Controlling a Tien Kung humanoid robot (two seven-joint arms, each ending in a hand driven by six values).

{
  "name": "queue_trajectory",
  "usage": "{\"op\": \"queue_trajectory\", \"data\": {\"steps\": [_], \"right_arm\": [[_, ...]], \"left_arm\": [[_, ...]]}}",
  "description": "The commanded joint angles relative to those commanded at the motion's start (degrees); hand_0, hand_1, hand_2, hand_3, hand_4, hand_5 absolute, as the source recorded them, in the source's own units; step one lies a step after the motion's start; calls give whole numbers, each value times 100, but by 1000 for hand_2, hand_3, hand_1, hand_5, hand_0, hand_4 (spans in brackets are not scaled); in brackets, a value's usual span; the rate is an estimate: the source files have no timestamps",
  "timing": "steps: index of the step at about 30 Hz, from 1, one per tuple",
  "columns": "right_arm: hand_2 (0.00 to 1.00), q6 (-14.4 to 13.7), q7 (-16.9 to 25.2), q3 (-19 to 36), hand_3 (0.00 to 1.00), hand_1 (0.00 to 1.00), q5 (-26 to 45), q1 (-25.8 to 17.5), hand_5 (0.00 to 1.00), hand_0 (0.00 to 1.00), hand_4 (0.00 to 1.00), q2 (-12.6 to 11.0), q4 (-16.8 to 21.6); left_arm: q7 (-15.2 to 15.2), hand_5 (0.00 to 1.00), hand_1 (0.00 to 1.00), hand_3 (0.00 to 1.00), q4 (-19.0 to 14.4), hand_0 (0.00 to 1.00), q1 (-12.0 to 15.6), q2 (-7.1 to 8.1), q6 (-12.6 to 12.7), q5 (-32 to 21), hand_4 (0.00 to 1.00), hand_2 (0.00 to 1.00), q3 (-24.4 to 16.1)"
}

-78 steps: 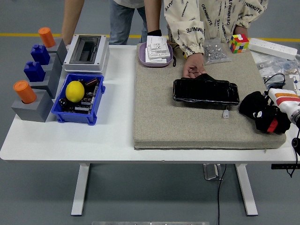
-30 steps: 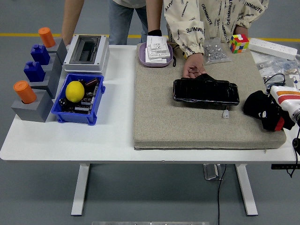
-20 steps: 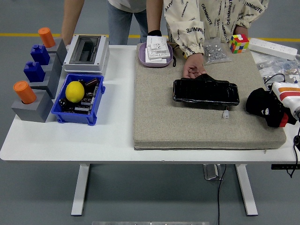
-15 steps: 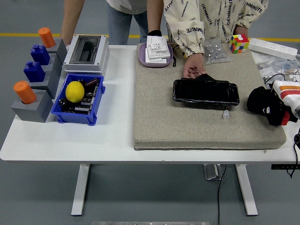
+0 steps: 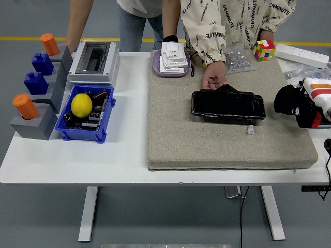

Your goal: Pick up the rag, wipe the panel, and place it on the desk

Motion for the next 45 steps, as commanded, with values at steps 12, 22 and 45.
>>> {"op": "queue_trajectory", "data": {"steps": [12,22,45], "right_arm": [[443,32,-169,-57,426,344,97,-63,107,170,982,-3,296],[442,62,-277,-108,425,345,51,-76,103,172,979,20,439],[440,53,-584,-270,424,339,-70,13,88,168,973,179,924]], "left_arm": [[18,466,691,563,0,643,46,21,4,44,595,734,-32],[14,466,691,563,0,643,67,40,2,42,594,732,1],[21,467,691,563,0,643,109,52,5,101,595,734,-59]]}}
